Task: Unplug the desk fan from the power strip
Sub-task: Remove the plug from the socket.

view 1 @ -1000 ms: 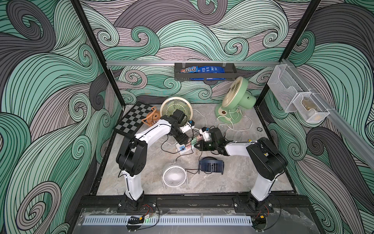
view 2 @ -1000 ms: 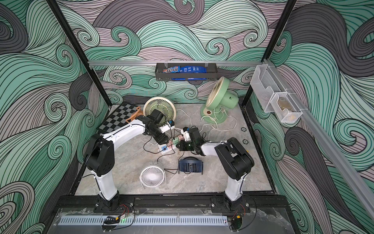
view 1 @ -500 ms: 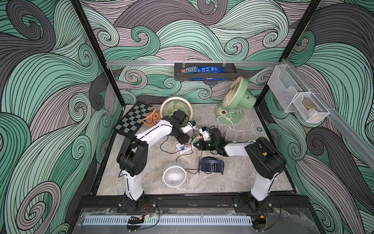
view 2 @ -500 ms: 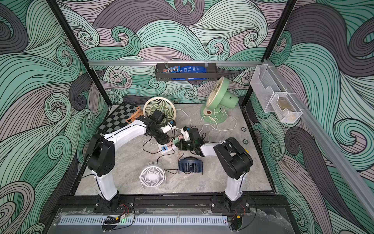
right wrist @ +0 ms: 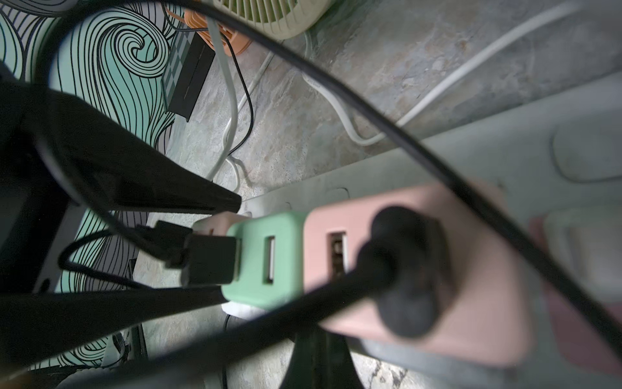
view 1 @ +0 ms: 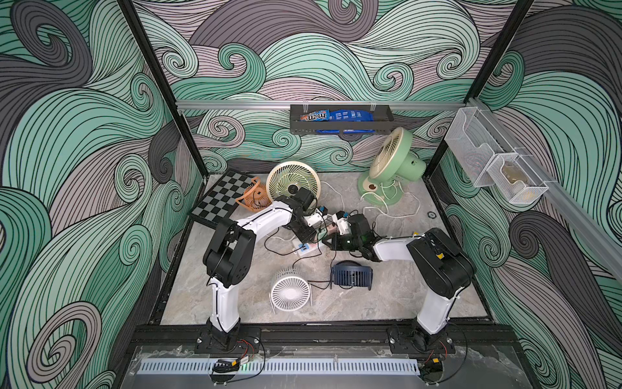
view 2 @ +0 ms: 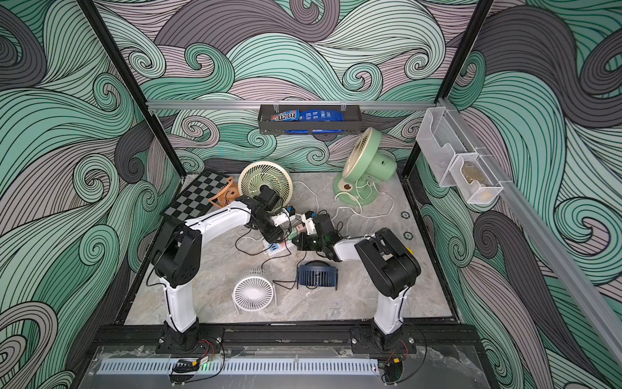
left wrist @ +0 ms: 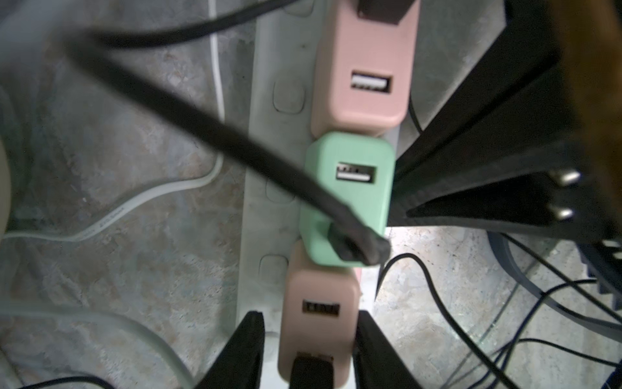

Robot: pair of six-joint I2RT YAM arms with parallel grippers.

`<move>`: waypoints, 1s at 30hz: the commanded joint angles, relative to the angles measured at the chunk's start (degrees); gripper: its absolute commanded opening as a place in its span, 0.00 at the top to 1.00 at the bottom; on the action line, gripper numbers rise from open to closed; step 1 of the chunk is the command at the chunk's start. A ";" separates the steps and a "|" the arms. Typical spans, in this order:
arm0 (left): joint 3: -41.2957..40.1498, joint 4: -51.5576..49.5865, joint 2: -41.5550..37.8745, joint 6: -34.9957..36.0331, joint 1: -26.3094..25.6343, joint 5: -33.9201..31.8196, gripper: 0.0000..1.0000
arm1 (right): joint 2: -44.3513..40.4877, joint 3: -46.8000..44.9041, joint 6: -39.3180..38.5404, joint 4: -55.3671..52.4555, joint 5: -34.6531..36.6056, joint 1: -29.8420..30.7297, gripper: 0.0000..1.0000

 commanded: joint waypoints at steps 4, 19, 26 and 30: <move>1.11 1.12 -0.14 -0.05 -1.21 -1.04 0.62 | -0.12 -1.35 0.65 -2.69 1.34 0.33 1.00; -6.86 10.18 -6.47 1.07 -4.24 -11.48 0.98 | -0.42 -1.53 2.76 -4.41 3.20 0.90 1.00; -3.06 4.80 -3.96 -0.02 -3.68 -6.75 1.00 | -0.30 -1.09 3.16 -5.20 3.65 1.16 1.00; 0.34 -0.16 -1.83 -0.43 -2.69 0.36 1.00 | -0.40 -1.22 3.08 -5.59 3.98 1.16 1.00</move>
